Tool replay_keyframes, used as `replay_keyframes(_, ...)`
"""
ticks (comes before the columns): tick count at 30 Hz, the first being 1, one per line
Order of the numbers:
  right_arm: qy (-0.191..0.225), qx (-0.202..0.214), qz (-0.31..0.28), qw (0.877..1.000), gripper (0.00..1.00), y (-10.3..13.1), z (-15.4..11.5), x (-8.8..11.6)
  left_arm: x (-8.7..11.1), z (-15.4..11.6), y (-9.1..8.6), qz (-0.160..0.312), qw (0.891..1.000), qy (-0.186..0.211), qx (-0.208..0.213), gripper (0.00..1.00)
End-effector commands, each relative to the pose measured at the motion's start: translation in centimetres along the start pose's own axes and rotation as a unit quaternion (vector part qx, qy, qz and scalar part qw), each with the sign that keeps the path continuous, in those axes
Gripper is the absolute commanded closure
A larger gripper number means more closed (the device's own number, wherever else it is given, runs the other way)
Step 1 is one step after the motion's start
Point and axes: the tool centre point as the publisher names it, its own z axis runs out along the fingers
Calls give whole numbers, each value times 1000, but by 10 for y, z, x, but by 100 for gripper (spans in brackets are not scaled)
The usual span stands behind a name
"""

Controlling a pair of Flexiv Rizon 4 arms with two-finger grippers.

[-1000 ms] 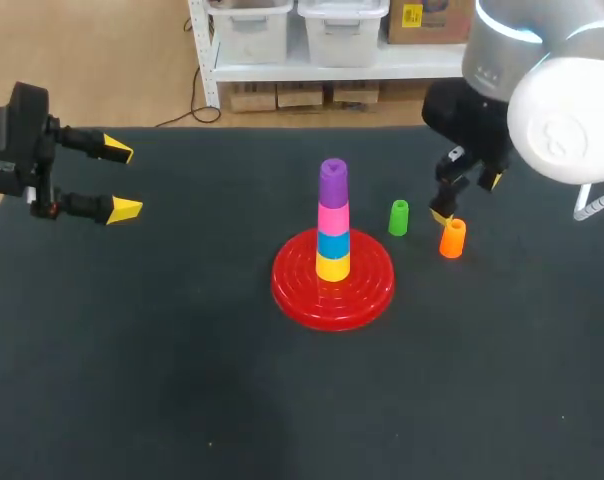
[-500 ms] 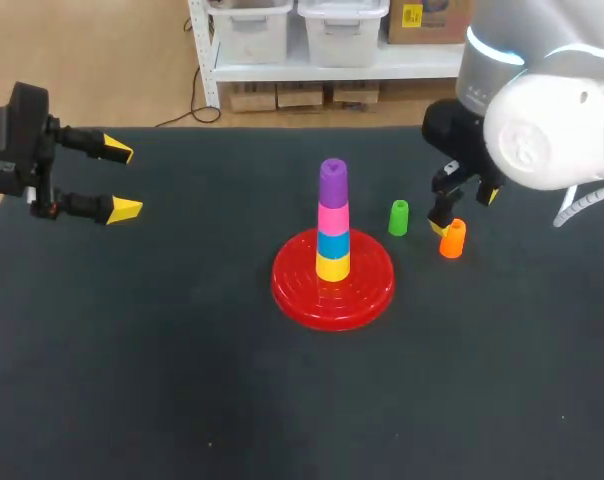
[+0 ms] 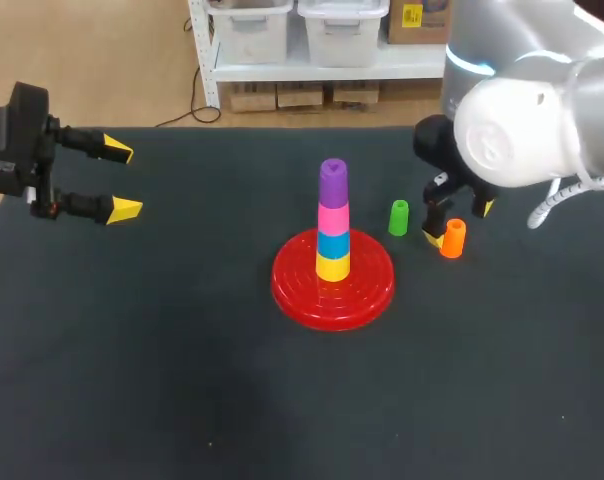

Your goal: Pick up and stack the cylinders on the red base in this order: pink,purple,orange,green

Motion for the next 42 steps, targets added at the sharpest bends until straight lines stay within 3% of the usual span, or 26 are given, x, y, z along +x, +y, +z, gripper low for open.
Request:
replay_keyframes(1,9,-10,3,1000,9,-6,7,-8,1,0,0,1,1000,-3,-1,0)
replay_keyframes(2,9,-11,4,1000,26,-6,7,-8,1,0,0,1,1000,-3,-1,0)
replay_keyframes(3,8,-13,6,1000,58,-6,7,-8,1,0,0,1,1000,-3,-1,0)
replay_keyframes(4,8,-13,7,1000,61,-6,7,-7,1,0,0,1,1000,-3,-1,0)
replay_keyframes(6,5,-13,9,1000,92,-6,5,-7,1,0,0,1,1000,-3,-1,0)
replay_keyframes(7,3,-12,10,1000,100,-6,4,-6,1,0,0,1,1000,-3,-1,0)
replay_keyframes(27,25,-6,15,1000,100,0,-4,-1,1,0,0,1,1000,-3,-1,0)
replay_keyframes(36,41,29,15,999,100,-4,-80,-11,1,0,0,1,1000,-3,-1,0)
replay_keyframes(42,34,38,-22,998,100,15,-147,-33,1,0,0,1,1000,-3,-1,0)
